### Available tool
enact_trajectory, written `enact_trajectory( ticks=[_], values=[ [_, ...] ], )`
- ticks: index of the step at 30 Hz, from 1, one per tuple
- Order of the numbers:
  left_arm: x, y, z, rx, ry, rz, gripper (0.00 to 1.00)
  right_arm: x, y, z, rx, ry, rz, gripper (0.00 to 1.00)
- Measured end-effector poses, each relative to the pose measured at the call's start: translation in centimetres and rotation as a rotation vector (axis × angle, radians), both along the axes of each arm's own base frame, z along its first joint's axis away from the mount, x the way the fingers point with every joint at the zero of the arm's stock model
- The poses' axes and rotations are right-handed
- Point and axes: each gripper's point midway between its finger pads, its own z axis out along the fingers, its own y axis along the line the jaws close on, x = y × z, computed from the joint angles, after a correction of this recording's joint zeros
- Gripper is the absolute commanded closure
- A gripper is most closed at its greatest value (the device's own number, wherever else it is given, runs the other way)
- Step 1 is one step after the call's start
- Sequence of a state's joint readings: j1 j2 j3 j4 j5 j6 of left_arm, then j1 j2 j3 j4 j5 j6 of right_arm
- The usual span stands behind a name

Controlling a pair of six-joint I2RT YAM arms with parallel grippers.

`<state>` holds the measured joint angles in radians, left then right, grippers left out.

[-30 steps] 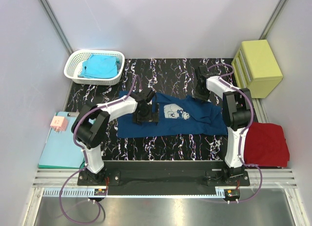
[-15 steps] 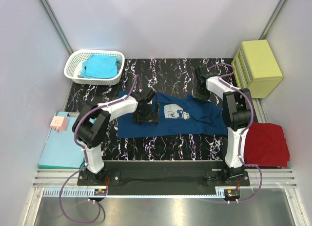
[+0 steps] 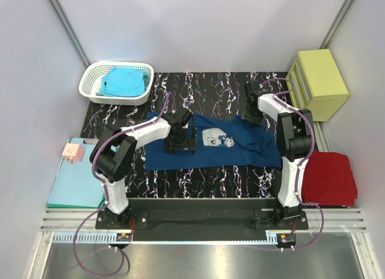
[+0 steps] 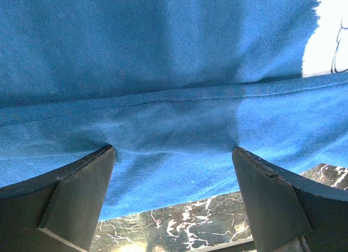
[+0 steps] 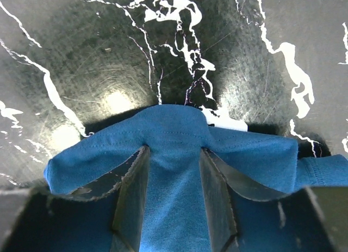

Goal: Fold and stack the t-shirts
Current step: Grap the side of the flattened tshirt furthest away from the robot with both arms

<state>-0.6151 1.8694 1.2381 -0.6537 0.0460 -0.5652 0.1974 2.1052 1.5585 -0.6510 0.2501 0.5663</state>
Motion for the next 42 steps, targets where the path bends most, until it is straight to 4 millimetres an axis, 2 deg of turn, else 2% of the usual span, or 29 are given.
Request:
enact_trajectory(
  ticks=[5,9,14,18,27,31,33,35,36,42],
  values=[
    [0.0,0.0,-0.1,0.004,0.007,0.0,0.01,0.4,0.0,1.6,0.007,-0.037,-0.002,0.43],
    [0.0,-0.1,-0.1,0.009,0.015,0.0,0.01,1.4,0.1,3.5,0.015,-0.086,-0.003,0.43],
    [0.0,-0.1,-0.1,0.014,0.021,-0.001,0.01,2.1,-0.5,4.2,0.015,-0.108,-0.009,0.44],
    [0.0,-0.1,-0.1,0.014,0.022,-0.002,0.01,2.2,-1.0,3.9,0.011,-0.101,-0.017,0.44],
    [0.0,-0.1,-0.1,0.019,0.026,-0.007,0.01,1.7,-1.1,1.0,0.001,-0.036,-0.017,0.45],
    [0.0,-0.1,-0.1,0.024,0.03,-0.012,0.01,1.7,-1.1,0.6,0.0,-0.028,-0.017,0.45],
    [0.0,-0.1,-0.1,0.025,0.032,-0.013,0.01,1.7,-1.1,0.6,0.0,-0.029,-0.017,0.54],
    [0.0,-0.1,-0.1,0.028,0.035,-0.015,0.01,1.6,-1.1,0.6,-0.002,-0.027,-0.014,0.73],
    [0.0,-0.1,-0.1,0.029,0.036,-0.015,0.01,1.6,-1.1,0.5,-0.003,-0.025,-0.012,0.78],
    [0.0,-0.1,-0.1,0.029,0.036,-0.015,0.01,1.5,-1.1,-0.3,-0.005,-0.009,-0.013,0.95]
  ],
)
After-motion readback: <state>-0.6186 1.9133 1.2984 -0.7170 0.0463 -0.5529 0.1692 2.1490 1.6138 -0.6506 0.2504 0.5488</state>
